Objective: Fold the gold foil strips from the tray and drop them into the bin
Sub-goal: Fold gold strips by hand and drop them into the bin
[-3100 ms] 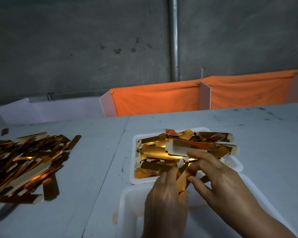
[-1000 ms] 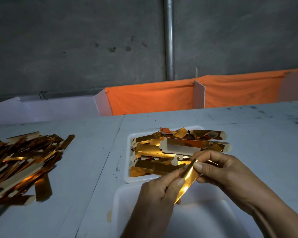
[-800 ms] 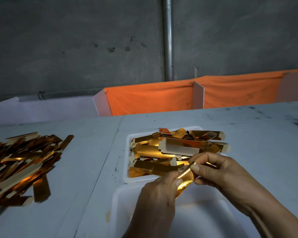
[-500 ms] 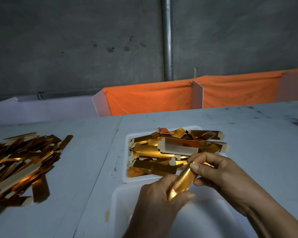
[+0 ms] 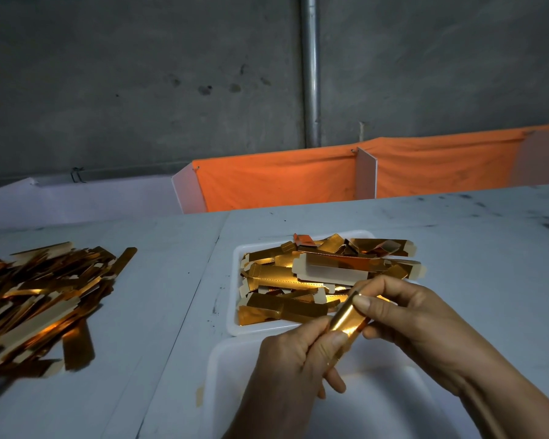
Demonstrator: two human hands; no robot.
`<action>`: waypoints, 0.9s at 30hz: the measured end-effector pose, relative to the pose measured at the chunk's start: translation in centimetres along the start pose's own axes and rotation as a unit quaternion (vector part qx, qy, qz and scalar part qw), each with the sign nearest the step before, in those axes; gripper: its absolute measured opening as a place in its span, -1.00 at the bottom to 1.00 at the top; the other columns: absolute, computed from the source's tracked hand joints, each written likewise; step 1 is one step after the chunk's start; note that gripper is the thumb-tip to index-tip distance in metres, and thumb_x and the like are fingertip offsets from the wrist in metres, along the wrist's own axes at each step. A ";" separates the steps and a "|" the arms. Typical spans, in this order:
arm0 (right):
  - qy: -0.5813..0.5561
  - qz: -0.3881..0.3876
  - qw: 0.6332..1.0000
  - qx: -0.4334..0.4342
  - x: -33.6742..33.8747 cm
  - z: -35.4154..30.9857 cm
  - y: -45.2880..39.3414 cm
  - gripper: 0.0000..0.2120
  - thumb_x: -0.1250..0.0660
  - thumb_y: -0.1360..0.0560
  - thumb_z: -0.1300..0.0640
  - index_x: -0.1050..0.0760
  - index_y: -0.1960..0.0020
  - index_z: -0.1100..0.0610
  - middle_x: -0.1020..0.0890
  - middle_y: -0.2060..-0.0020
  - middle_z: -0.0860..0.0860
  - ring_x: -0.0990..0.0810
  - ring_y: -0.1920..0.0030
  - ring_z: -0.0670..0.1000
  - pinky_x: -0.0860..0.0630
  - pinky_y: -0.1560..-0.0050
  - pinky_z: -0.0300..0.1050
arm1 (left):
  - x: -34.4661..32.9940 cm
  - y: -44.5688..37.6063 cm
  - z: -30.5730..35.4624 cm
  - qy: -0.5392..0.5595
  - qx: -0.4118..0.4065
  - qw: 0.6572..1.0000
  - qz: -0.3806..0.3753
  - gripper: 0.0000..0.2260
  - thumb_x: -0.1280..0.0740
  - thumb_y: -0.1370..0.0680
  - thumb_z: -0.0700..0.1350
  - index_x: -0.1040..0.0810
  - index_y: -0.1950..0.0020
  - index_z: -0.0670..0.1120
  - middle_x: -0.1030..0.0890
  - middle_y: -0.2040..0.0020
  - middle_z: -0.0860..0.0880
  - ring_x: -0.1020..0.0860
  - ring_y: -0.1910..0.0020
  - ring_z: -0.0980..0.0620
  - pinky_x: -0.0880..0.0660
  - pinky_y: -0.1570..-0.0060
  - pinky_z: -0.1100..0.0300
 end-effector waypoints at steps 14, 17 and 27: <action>0.029 0.011 1.000 -0.004 -0.1 0.3 0.1 -0.76 -0.46 -0.22 -0.03 -0.63 0.25 0.14 -0.66 0.21 0.12 -0.61 0.29 0.01 -0.52 0.23 -0.19 | -0.1 -0.4 1.2 -0.183 -0.011 0.983 -0.009 -0.61 -0.14 -0.62 0.04 -0.37 -0.42 -0.04 -0.56 -0.21 0.06 -0.52 -0.09 0.15 -0.42 -0.18 0.33; 0.059 0.011 0.998 0.008 -0.3 0.4 0.2 -0.78 -0.45 -0.26 -0.02 -0.62 0.23 0.13 -0.65 0.17 0.18 -0.62 0.27 0.06 -0.53 0.19 -0.14 | -0.7 0.2 1.6 -0.296 -0.115 0.947 0.049 -0.43 -0.19 -0.49 0.28 -0.36 -0.42 0.03 -0.57 -0.21 0.15 -0.56 -0.09 0.21 -0.37 -0.03 0.50; 0.032 -0.038 0.999 0.013 0.3 -0.9 0.7 -0.76 -0.38 -0.31 0.04 -0.66 0.10 0.14 -0.66 0.18 0.09 -0.61 0.21 -0.02 -0.51 0.31 -0.24 | -0.7 0.2 0.3 -0.220 -0.091 0.969 0.072 -0.49 0.05 -0.52 0.24 -0.22 -0.45 0.16 -0.46 -0.16 0.28 -0.39 -0.09 0.34 -0.14 0.10 0.71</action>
Point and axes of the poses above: each hand's wrist, its own y-axis away from the middle knuckle, its own x-axis out of the back of the hand, z = x × y, the point moved 3 cm from there along -y, towards the middle knuckle
